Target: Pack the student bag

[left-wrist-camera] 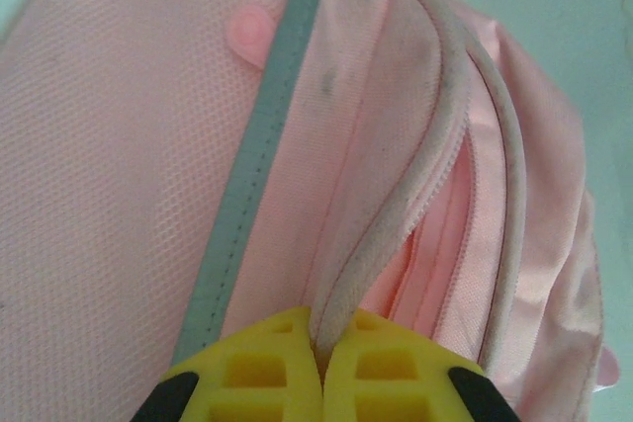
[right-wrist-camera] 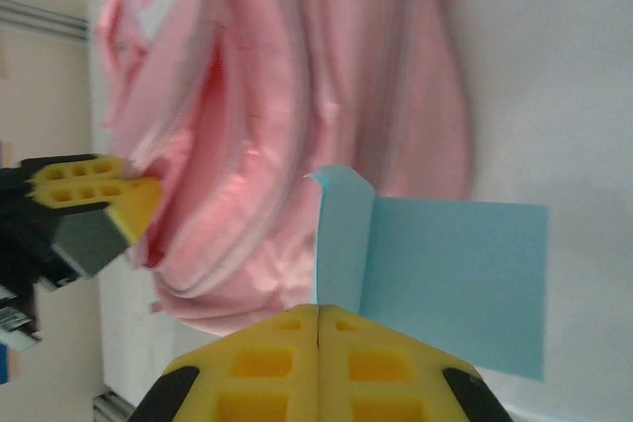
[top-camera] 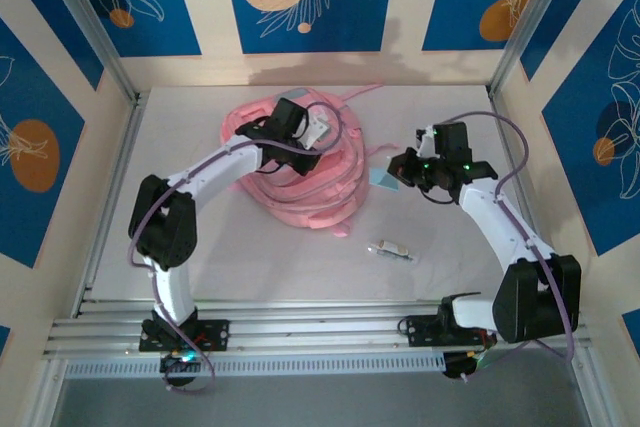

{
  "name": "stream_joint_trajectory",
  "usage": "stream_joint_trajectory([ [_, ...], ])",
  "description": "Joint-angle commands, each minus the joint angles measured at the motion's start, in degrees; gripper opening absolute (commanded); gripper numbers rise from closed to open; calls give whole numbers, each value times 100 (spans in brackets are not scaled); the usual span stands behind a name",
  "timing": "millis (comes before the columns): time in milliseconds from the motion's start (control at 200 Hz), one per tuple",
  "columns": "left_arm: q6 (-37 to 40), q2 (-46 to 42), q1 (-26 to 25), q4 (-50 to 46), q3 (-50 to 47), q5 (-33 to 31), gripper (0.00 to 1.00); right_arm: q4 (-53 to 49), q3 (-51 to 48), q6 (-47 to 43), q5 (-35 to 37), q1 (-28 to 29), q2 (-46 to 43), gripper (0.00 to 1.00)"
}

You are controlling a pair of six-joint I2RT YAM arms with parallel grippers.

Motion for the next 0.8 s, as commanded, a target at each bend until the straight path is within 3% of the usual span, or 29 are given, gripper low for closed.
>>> stream_joint_trajectory([
  [0, -517, -352, 248, 68, 137, 174, 0, 562, 309, 352, -53, 327, 204, 0],
  [415, -935, -496, 417, 505, 80, 252, 0, 2337, 835, 971, 150, 1326, 1405, 0],
  [795, -1291, -821, 503, 912, -223, 144, 0, 2846, 1059, 1483, 140, 1786, 2455, 0],
])
